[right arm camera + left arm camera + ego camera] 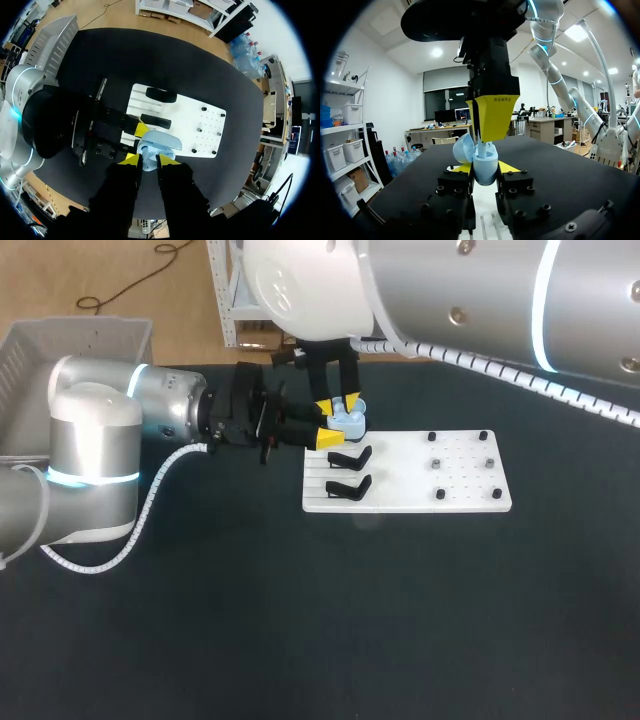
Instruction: Pick up each earbud case from the left stands, insert the matching earbuds, close the lid, and place the case in the box.
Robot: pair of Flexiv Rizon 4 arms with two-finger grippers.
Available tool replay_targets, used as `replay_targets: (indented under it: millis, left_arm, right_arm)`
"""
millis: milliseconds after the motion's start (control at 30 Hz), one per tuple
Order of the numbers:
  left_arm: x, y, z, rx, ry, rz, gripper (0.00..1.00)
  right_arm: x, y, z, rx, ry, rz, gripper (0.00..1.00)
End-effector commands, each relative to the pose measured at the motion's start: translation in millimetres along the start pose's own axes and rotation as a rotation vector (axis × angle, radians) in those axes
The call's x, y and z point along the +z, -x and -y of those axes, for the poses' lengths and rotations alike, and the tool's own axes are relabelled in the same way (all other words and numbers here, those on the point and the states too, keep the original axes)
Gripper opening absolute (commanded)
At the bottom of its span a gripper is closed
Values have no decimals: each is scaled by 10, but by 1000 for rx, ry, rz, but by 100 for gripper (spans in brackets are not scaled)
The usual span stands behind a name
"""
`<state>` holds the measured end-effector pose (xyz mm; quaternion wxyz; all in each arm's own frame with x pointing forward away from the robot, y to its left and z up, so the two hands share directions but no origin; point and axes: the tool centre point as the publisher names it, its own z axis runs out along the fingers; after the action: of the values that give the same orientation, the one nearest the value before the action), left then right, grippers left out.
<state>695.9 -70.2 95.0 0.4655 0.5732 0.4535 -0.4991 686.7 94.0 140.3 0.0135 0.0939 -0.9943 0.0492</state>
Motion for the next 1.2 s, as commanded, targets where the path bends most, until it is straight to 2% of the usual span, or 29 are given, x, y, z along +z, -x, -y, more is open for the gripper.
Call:
replay_targets:
  millis: [33, 800, 833, 867, 933, 1000, 1067, 1200]
  left_arm:
    - [1, 0, 22, 3, 6, 0, 0]
    - [1, 0, 22, 3, 6, 0, 0]
    - [1, 0, 22, 3, 6, 0, 0]
    - [1, 0, 22, 3, 6, 0, 0]
    - [1, 0, 22, 3, 6, 0, 0]
    - [1, 0, 22, 3, 6, 0, 0]
    - [1, 0, 22, 3, 6, 0, 0]
    - [1, 0, 22, 3, 6, 0, 0]
  right_arm:
    - [19, 12, 4, 3, -3, -2, 0]
    - [76, 54, -15, -2, -14, -23, 0]
    - [76, 54, -15, -2, -14, -24, 15]
    - [76, 54, -15, -2, -13, -25, 39]
    - [67, 49, -12, -1, -11, -24, 55]
    - [48, 36, -11, -1, -10, -23, 87]
    - [21, 15, -13, 0, -9, -19, 100]
    - [-73, -48, 0, 5, 8, -3, 100]
